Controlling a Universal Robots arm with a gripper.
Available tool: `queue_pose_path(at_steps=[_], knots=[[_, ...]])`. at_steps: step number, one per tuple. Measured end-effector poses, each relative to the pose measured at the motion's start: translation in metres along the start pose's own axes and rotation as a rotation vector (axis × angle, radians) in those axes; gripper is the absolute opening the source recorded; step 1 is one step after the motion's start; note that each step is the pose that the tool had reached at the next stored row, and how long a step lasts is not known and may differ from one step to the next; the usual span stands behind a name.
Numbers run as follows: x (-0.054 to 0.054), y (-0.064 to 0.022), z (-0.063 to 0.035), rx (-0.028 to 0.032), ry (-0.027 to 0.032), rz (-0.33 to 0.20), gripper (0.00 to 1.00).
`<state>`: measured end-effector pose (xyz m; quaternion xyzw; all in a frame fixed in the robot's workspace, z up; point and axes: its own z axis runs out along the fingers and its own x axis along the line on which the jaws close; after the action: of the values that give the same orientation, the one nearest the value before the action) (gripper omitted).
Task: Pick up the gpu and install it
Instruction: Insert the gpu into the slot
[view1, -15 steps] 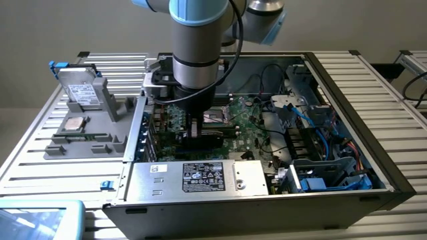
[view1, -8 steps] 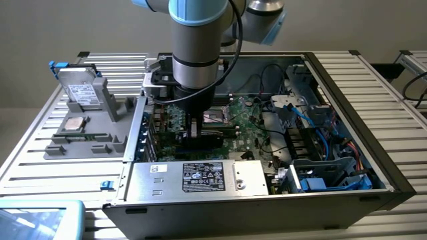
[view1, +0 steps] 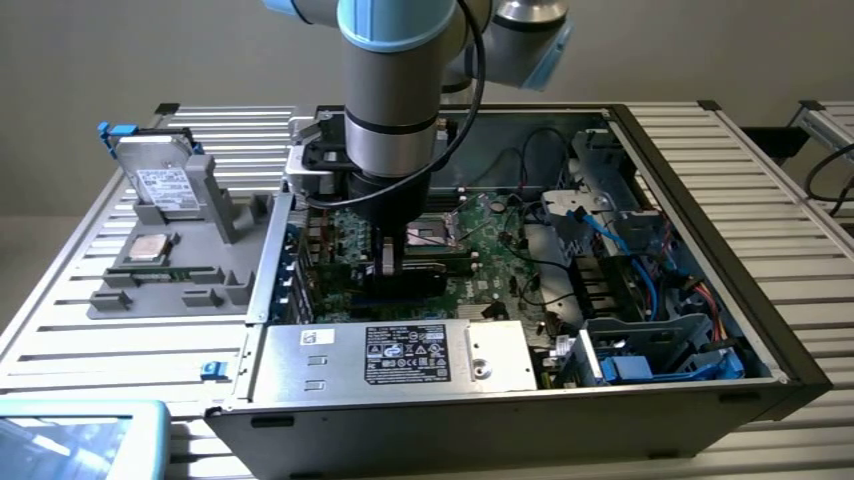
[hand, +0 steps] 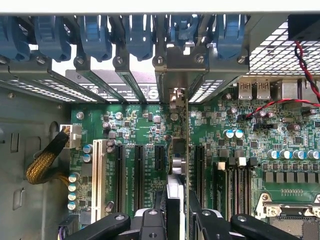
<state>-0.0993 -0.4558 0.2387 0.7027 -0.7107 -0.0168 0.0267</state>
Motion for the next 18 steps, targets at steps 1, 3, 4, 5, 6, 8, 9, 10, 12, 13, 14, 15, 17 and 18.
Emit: queue_pose_path(at_steps=[1, 3, 4, 5, 6, 8, 9, 10, 12, 13, 14, 15, 17, 18], knots=[[0.0, 0.0, 0.0, 0.0, -0.0001, 0.0, 0.28], [0.0, 0.0, 0.0, 0.0, -0.0001, 0.0, 0.28], [0.0001, -0.0001, 0.0001, 0.0001, -0.0003, 0.0, 0.28], [0.0002, -0.0002, 0.0002, 0.0001, -0.0004, 0.0, 0.28], [0.0002, -0.0003, 0.0002, 0.0, -0.0004, 0.0, 0.28], [0.0003, -0.0003, 0.0001, 0.0, -0.0003, 0.0, 0.28], [0.0003, -0.0003, 0.0001, -0.0001, -0.0002, 0.0, 0.28], [0.0003, -0.0003, 0.0001, -0.0001, -0.0002, 0.0, 0.28], [0.0003, -0.0003, 0.0001, -0.0001, -0.0001, 0.0, 0.28], [0.0003, -0.0001, 0.0002, 0.0004, 0.0, 0.0, 0.28], [0.0004, 0.0003, 0.0002, 0.0014, 0.0, 0.0, 0.28], [0.0003, 0.0003, 0.0003, 0.0014, -0.0001, 0.0, 0.28], [0.0003, 0.0005, 0.0003, 0.0015, -0.0001, 0.0, 0.28], [0.0003, 0.0006, 0.0003, 0.0014, -0.0001, 0.0, 0.28]])
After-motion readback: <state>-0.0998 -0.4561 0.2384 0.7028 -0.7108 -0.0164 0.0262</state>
